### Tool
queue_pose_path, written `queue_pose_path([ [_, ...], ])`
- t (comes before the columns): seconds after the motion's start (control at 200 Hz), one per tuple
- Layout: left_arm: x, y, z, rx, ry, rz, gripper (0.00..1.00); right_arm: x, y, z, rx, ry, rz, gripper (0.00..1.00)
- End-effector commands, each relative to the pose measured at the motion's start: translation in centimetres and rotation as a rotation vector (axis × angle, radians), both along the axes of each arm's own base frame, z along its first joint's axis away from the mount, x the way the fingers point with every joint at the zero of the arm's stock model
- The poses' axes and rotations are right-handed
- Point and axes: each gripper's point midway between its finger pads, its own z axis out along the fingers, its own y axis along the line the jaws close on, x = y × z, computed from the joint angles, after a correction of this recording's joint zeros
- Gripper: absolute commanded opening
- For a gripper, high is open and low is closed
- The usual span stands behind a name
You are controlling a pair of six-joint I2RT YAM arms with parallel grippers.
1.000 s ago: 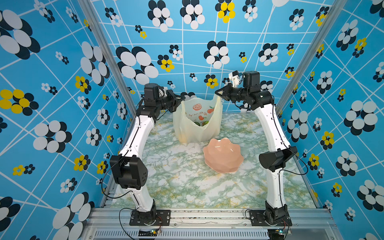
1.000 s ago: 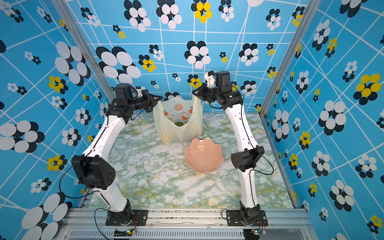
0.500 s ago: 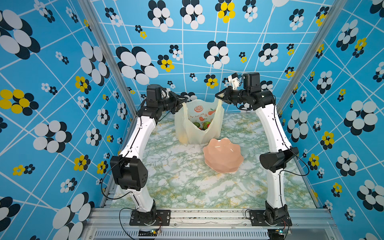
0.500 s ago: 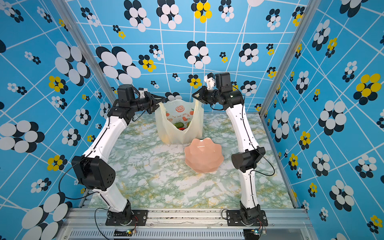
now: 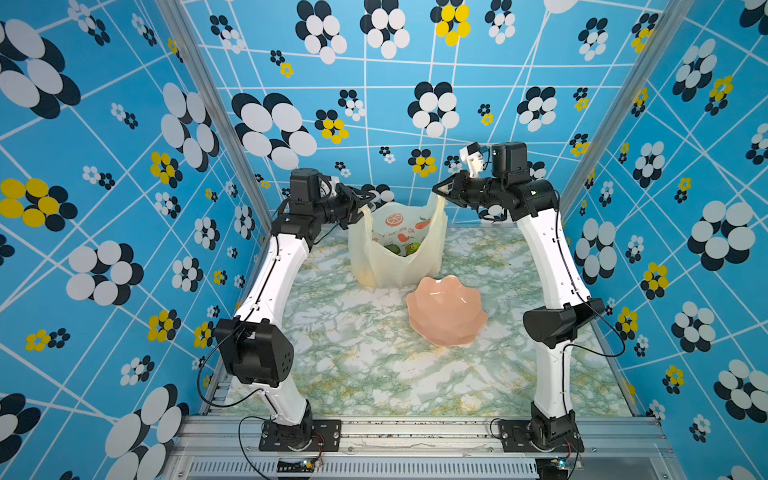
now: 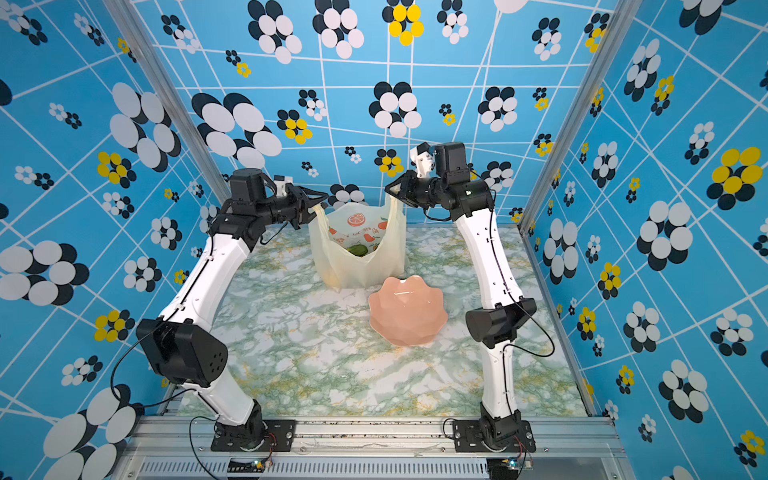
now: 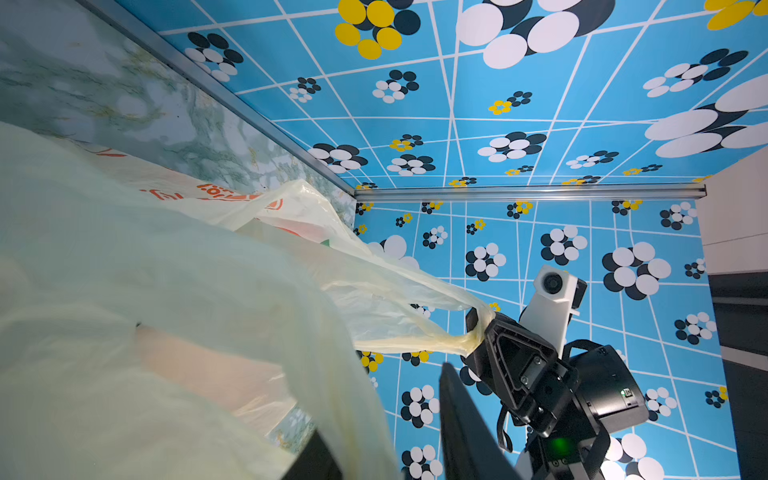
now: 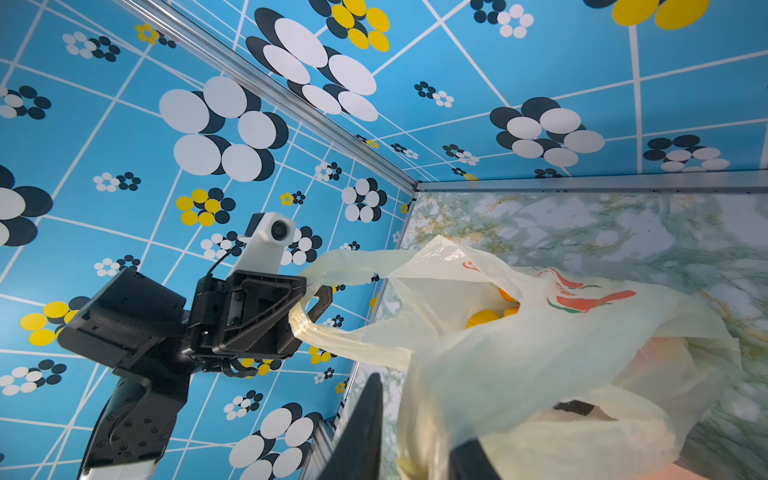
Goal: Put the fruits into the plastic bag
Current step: 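Lower the bag onto the table with both grippers holding the handles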
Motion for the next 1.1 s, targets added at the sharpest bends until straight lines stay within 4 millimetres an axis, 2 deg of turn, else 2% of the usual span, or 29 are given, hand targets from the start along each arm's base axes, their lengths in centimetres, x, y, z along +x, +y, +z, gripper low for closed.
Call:
queue_pose_path([
  [0.0, -1.4, -0.1, 0.5, 0.024, -0.02, -0.019, 0.35, -0.9, 0.2, -0.5, -0.018, 0.014, 0.027, 0.29],
  [0.075, -1.9, 0.2, -0.1, 0.068, -0.009, -0.017, 0.42, -0.7, -0.3, -1.1, -0.049, 0.028, 0.003, 0.35],
  [0.09, -2.0, 0.3, -0.2, 0.079, -0.006, -0.016, 0.48, -0.7, -0.4, -1.3, -0.057, 0.03, -0.003, 0.36],
  [0.125, -2.2, 0.6, -0.6, 0.108, 0.001, -0.013, 0.53, -0.7, -0.7, -1.4, -0.074, 0.024, -0.014, 0.4],
  [0.255, -3.0, 1.2, -1.1, 0.179, 0.011, -0.014, 0.6, -1.0, -1.3, -1.4, -0.11, 0.013, -0.028, 0.48],
  [0.34, -3.4, 1.3, -1.1, 0.198, 0.008, -0.017, 0.68, -1.2, -1.4, -1.6, -0.122, 0.02, -0.027, 0.55],
  [0.515, -4.0, 1.6, -0.8, 0.21, -0.007, -0.013, 0.73, -1.8, -1.9, -1.5, -0.145, 0.021, -0.034, 0.7],
  [0.565, -4.0, 1.8, -0.6, 0.214, -0.014, -0.009, 0.74, -1.9, -2.0, -1.3, -0.15, 0.017, -0.036, 0.8],
  [0.585, -4.1, 1.9, -0.5, 0.215, -0.018, -0.006, 0.74, -2.0, -2.1, -1.2, -0.151, 0.015, -0.037, 0.96],
  [0.6, -4.1, 1.9, -0.5, 0.216, -0.018, -0.005, 0.74, -2.0, -2.1, -1.1, -0.151, 0.013, -0.038, 0.99],
  [0.885, -4.6, 3.9, 0.6, 0.202, -0.054, 0.049, 0.78, -2.5, -2.7, 0.0, -0.155, -0.01, -0.062, 0.99],
  [0.955, -4.7, 4.8, 0.6, 0.197, -0.055, 0.083, 0.85, -2.6, -2.7, 0.4, -0.154, -0.024, -0.065, 0.99],
  [1.01, -4.8, 5.6, 0.6, 0.188, -0.059, 0.11, 1.0, -2.7, -2.7, 0.6, -0.153, -0.032, -0.066, 0.99],
  [1.095, -5.0, 6.6, 0.8, 0.179, -0.072, 0.142, 0.99, -2.7, -2.7, 0.8, -0.156, -0.042, -0.071, 0.99],
])
